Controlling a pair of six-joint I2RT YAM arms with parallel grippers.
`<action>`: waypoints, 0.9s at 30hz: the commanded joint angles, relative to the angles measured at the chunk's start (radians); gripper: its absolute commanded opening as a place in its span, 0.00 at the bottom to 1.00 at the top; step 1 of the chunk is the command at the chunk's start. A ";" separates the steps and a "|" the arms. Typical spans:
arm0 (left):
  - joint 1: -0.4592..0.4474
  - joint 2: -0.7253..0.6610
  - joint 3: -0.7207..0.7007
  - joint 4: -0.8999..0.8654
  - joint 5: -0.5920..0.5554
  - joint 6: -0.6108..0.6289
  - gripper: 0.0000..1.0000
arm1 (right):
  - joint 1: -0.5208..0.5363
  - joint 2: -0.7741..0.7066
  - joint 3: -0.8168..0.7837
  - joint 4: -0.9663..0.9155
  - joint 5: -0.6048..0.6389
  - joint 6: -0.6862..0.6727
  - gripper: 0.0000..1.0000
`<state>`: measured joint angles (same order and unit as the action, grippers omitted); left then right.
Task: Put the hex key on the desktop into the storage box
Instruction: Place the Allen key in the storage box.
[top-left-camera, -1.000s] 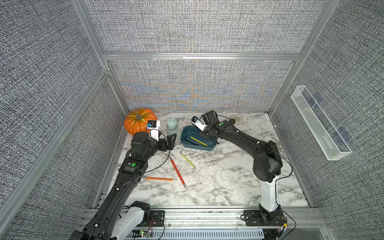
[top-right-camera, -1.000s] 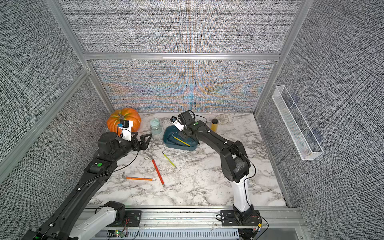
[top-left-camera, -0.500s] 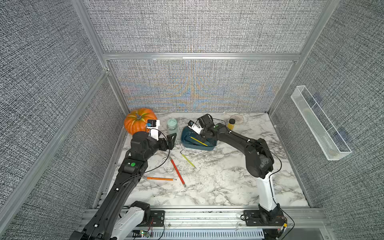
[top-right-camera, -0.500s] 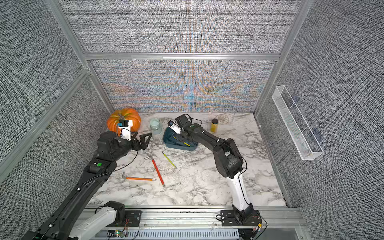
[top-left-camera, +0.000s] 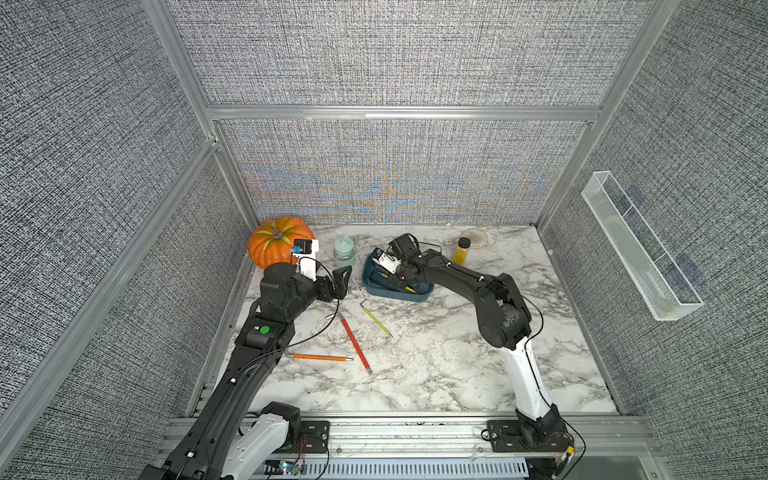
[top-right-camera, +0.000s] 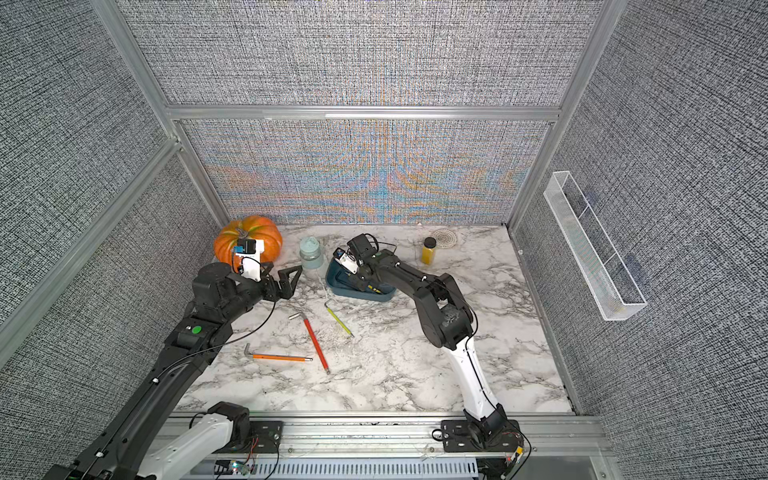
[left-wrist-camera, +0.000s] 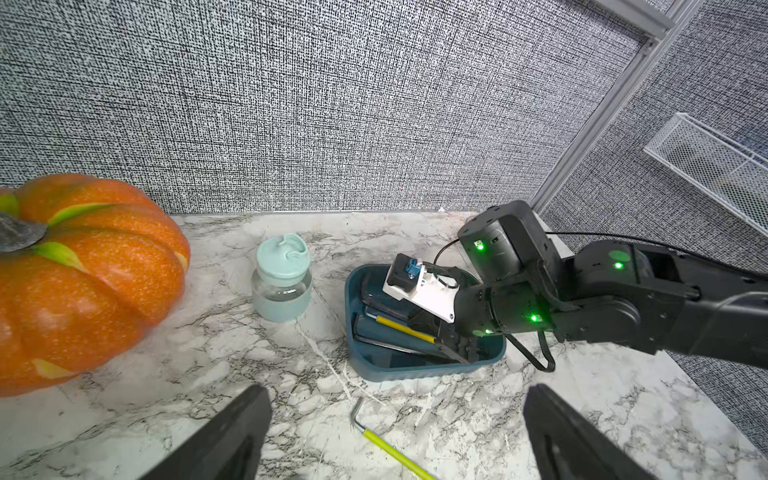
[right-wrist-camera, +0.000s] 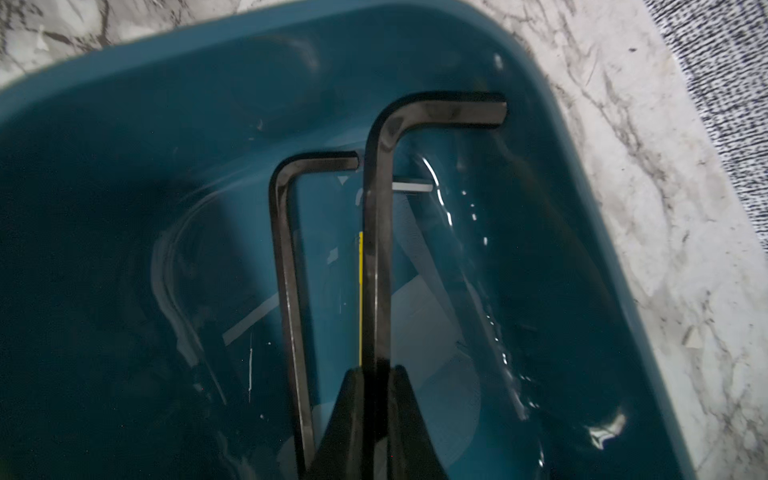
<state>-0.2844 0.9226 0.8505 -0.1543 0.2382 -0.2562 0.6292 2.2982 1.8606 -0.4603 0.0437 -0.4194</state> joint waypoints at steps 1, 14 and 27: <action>0.001 -0.004 -0.004 -0.001 -0.012 0.021 1.00 | 0.000 0.007 0.014 0.008 -0.001 0.010 0.00; 0.001 -0.002 -0.013 0.002 -0.013 0.021 1.00 | 0.001 -0.002 -0.003 0.025 -0.006 0.034 0.57; 0.001 -0.014 -0.019 0.002 -0.008 0.020 1.00 | 0.027 -0.176 0.012 0.095 0.009 0.096 0.67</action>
<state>-0.2844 0.9131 0.8341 -0.1612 0.2276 -0.2401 0.6430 2.1647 1.8595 -0.4145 0.0471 -0.3580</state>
